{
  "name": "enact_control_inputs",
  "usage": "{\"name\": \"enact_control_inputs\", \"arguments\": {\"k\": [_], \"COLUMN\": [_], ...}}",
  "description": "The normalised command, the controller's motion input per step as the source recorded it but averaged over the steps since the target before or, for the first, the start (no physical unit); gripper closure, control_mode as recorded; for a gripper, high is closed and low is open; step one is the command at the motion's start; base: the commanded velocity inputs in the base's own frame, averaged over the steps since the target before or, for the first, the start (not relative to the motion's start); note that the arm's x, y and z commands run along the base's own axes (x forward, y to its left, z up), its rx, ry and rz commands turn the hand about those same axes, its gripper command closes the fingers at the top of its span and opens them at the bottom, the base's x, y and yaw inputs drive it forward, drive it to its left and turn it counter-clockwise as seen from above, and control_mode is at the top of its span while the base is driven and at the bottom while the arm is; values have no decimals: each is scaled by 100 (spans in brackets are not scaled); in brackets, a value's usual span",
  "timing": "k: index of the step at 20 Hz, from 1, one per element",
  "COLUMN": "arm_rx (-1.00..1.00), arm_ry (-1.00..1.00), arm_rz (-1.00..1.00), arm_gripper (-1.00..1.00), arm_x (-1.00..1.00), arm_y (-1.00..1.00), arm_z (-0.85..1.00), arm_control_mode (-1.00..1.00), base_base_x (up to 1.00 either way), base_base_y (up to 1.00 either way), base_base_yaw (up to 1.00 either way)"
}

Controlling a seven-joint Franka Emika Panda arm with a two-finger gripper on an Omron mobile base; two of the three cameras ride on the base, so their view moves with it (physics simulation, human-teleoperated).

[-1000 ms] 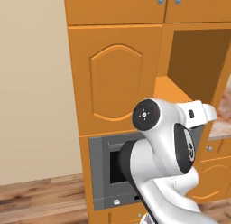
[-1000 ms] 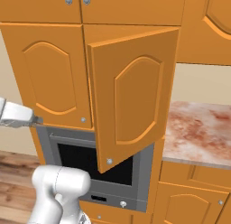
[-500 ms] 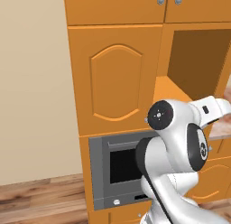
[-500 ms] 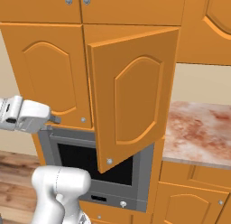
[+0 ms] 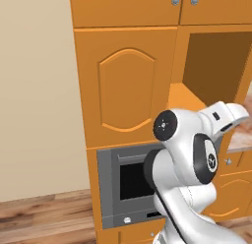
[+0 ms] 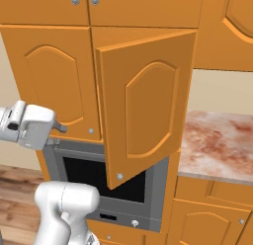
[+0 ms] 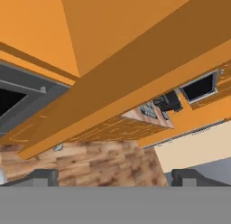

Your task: Open the cabinet. Pick the sponge and place it next to the sink. Then close the cabinet.

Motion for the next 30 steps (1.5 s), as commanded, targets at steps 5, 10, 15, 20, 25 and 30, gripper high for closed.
{"name": "enact_control_inputs", "arguments": {"k": [5, 10, 15, 20, 25, 30], "arm_rx": [-6, -4, 0, 0, 0, -5], "arm_ry": [6, 2, 0, 0, 0, 1], "arm_rz": [2, 7, 10, 10, 1, 0], "arm_gripper": [-100, -100, -100, -100, -100, -100], "arm_x": [11, 35, 43, 46, 2, 0], "arm_y": [0, 0, 0, 0, -23, -39], "arm_z": [-2, -14, -17, -16, 0, 0], "arm_control_mode": [-100, -100, -100, -100, -100, -100], "base_base_x": [0, 0, 0, 0, 0, 0], "base_base_y": [0, 0, 0, 0, 0, 0], "base_base_yaw": [0, 0, 0, 0, 0, 0]}}
